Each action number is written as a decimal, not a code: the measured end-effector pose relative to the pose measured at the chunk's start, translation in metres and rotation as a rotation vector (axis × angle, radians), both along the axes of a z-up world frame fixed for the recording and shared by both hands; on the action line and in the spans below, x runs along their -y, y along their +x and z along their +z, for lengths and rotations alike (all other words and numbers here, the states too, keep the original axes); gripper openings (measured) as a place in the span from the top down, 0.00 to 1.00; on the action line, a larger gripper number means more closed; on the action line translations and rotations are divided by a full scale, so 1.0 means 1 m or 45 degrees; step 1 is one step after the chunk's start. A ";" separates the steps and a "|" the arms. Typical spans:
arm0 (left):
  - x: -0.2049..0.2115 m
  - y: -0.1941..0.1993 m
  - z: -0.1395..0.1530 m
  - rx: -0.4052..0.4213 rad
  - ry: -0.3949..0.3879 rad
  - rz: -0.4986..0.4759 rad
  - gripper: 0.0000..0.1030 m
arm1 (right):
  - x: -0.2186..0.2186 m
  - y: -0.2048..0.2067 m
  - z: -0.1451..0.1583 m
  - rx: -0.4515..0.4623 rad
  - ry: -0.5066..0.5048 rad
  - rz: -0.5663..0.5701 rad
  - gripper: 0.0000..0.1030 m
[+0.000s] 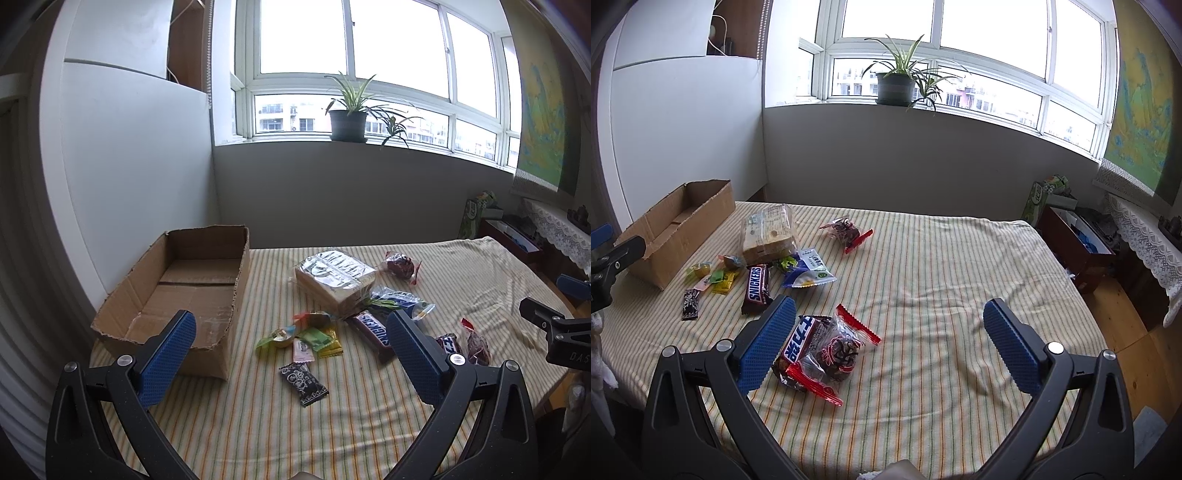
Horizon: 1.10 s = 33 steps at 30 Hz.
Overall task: Organize snacks
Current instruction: 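Grasp the small green candy bag with the left tool while the right tool grasps the red-trimmed candy packet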
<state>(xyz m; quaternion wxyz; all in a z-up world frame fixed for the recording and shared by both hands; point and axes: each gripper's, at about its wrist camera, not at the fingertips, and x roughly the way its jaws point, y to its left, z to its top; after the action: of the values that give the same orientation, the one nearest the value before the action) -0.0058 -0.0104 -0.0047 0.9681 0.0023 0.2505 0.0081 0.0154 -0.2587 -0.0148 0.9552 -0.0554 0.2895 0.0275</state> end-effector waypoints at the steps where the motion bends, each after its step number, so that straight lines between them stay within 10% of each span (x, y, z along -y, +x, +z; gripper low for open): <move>1: 0.000 0.001 -0.001 -0.006 0.000 -0.002 0.01 | 0.001 0.000 -0.001 -0.004 -0.001 0.000 0.00; 20: 0.013 0.018 -0.040 -0.252 -0.089 -0.176 0.29 | 0.030 0.031 -0.030 -0.382 0.218 0.125 0.21; 33: 0.063 0.049 -0.067 -0.474 -0.126 -0.417 0.65 | 0.029 0.060 -0.059 -0.626 0.423 0.153 0.37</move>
<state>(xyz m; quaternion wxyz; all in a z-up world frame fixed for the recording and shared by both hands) 0.0431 -0.0738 -0.0720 0.8926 -0.0030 0.4208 -0.1618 0.0752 -0.2878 -0.0739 0.8491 0.0927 0.4999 0.1434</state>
